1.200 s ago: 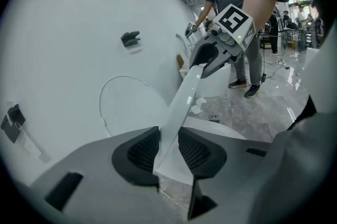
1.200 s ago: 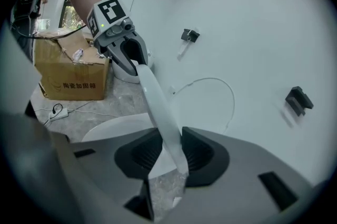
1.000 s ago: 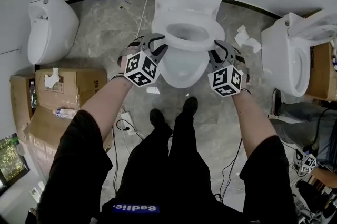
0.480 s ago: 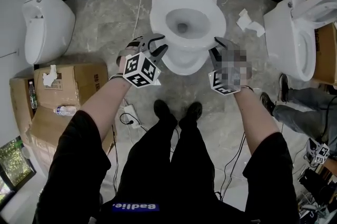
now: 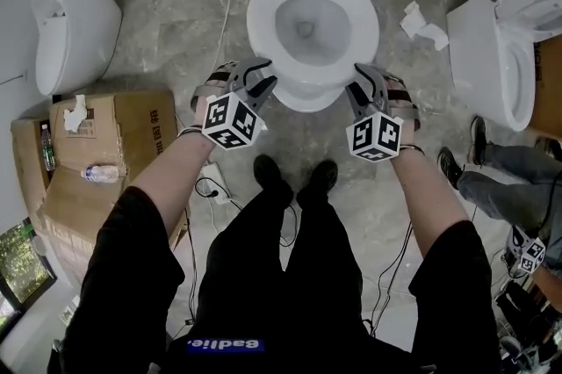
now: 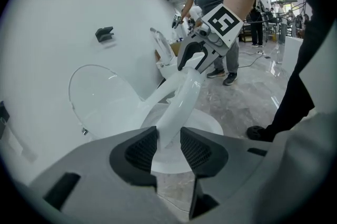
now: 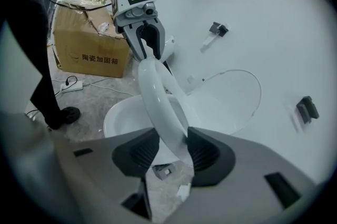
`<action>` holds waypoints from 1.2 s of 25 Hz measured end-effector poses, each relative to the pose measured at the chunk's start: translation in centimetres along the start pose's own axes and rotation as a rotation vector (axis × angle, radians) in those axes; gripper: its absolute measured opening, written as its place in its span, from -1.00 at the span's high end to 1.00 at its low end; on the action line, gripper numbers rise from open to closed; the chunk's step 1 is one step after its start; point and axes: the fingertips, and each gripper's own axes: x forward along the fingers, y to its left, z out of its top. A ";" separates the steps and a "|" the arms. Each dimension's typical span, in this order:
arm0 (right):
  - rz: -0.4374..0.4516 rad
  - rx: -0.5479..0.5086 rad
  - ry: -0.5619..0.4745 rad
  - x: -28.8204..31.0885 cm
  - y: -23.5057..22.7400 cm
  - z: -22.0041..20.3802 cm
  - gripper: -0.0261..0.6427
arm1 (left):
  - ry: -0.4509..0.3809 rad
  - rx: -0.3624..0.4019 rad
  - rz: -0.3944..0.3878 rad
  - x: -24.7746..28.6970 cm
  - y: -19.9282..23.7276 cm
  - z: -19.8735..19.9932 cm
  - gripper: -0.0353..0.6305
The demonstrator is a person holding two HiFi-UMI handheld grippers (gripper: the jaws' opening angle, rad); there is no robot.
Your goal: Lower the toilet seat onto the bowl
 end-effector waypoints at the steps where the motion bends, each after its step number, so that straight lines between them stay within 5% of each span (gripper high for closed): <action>1: 0.006 -0.005 0.002 0.2 0.6 -0.3 0.46 | 0.004 0.006 -0.004 0.2 -0.5 -0.3 0.48; 30: 0.155 -0.163 0.058 7.7 13.8 -7.5 0.21 | 0.113 0.060 -0.084 7.6 -10.8 -9.5 0.58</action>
